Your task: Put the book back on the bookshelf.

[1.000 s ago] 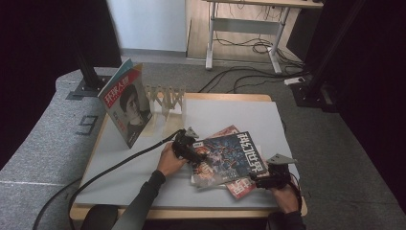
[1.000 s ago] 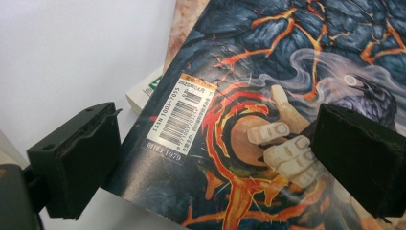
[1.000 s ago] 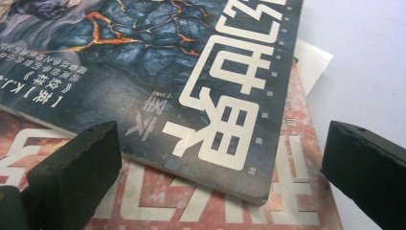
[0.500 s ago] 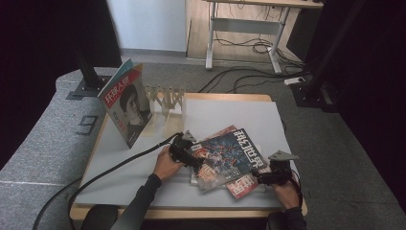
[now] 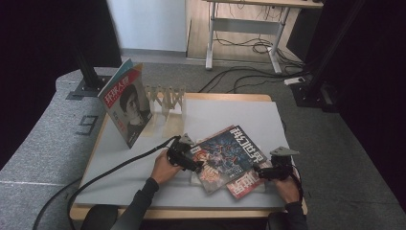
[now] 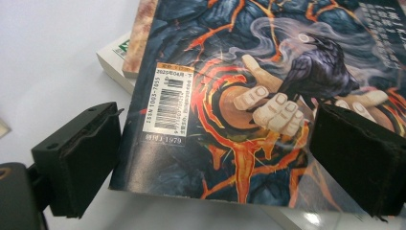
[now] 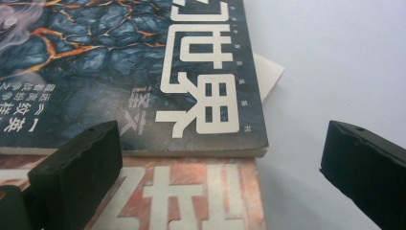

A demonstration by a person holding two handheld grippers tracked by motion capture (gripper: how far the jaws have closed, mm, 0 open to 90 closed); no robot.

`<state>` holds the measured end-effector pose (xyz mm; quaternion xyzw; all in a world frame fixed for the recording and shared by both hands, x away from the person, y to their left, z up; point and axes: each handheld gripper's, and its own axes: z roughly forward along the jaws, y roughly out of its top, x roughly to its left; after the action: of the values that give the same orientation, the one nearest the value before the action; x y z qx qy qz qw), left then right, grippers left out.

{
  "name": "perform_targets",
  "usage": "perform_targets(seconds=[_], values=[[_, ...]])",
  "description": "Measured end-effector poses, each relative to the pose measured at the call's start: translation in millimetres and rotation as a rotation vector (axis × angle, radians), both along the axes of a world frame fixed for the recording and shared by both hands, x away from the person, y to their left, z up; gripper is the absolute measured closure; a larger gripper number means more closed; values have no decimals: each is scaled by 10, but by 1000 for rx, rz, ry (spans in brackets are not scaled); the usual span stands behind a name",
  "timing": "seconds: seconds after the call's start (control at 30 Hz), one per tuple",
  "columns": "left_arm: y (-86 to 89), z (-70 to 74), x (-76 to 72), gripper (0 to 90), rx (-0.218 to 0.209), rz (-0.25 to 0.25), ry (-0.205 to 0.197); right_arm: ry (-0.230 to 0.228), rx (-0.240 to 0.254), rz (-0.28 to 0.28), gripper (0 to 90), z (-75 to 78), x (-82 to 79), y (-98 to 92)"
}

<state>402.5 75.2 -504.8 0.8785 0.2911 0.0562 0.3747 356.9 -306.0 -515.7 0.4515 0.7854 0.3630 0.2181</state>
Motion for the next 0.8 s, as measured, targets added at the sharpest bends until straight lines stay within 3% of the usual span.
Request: perform_targets(seconds=[0.4,0.8], values=[[-11,-22,-147,42,17,-48,14,-4,1,-39,27,6,153,-54],[33,-37,-261,43,-42,-62,43,5,4,-59,27,9,300,-85]])
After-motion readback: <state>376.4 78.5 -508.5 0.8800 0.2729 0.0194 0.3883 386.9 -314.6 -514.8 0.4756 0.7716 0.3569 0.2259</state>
